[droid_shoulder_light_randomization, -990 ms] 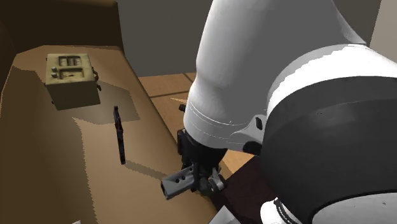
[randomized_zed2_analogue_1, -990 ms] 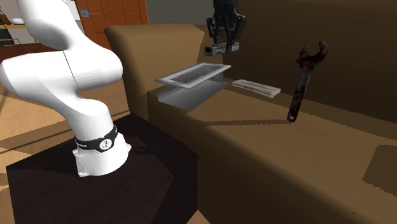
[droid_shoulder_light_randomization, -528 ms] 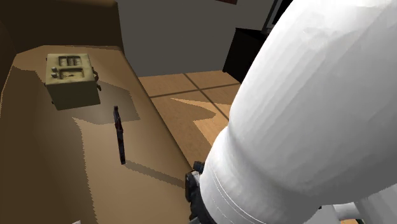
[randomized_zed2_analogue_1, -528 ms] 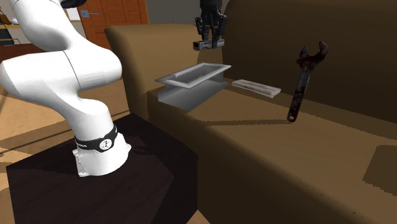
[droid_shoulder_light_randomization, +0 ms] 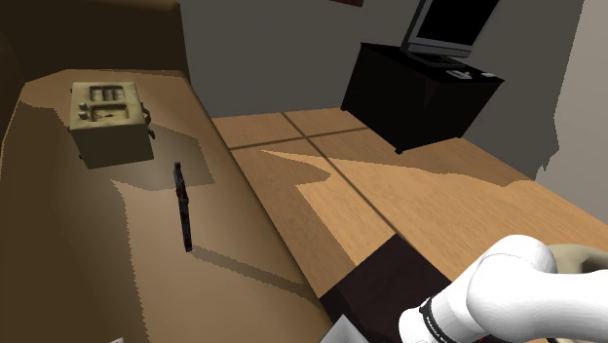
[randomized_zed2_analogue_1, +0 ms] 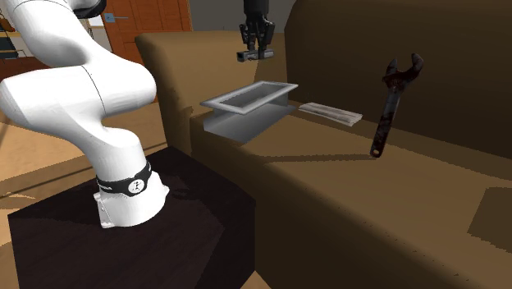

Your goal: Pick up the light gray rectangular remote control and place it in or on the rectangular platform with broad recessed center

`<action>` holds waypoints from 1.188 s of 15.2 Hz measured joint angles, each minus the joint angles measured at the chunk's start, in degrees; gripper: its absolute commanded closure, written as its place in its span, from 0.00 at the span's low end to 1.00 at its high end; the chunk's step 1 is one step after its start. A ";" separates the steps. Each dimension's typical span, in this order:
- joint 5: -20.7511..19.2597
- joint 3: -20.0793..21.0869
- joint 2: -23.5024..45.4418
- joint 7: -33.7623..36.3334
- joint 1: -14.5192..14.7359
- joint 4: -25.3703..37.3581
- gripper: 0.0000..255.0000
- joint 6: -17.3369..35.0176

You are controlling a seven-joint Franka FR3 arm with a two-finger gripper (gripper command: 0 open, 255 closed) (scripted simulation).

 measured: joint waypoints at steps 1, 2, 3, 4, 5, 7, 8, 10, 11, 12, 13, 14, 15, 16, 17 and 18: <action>0.45 0.55 -0.23 0.33 0.15 -0.34 1.00 0.40; 0.80 1.05 -0.37 0.54 0.20 -0.62 1.00 0.80; 1.05 1.46 -0.42 0.49 0.12 -1.01 1.00 1.29; 1.37 1.99 -0.46 0.44 0.00 -1.46 1.00 1.91; 1.73 2.25 -0.75 0.19 0.24 -2.46 1.00 2.61; 2.30 3.09 -0.92 0.04 0.19 -3.41 1.00 3.68; 2.65 3.32 -1.19 -0.12 0.46 -4.25 1.00 4.25; 3.35 4.34 -1.38 -0.36 0.39 -5.42 1.00 5.55; 3.68 4.92 -1.39 -0.36 0.24 -5.73 1.00 6.11; 4.09 5.43 -1.51 -0.53 0.26 -6.44 1.00 6.83; 4.45 5.77 -1.68 -0.72 0.41 -7.19 1.00 7.44; 4.61 5.91 -1.77 -0.76 0.49 -7.49 1.00 7.68; 4.69 6.00 -1.80 -0.74 0.52 -7.58 1.00 7.78; 4.74 6.05 -1.82 -0.75 0.54 -7.65 1.00 7.84; 4.76 6.08 -1.83 -0.75 0.54 -7.67 1.00 7.87; 4.77 6.08 -1.83 -0.76 0.54 -7.69 1.00 7.89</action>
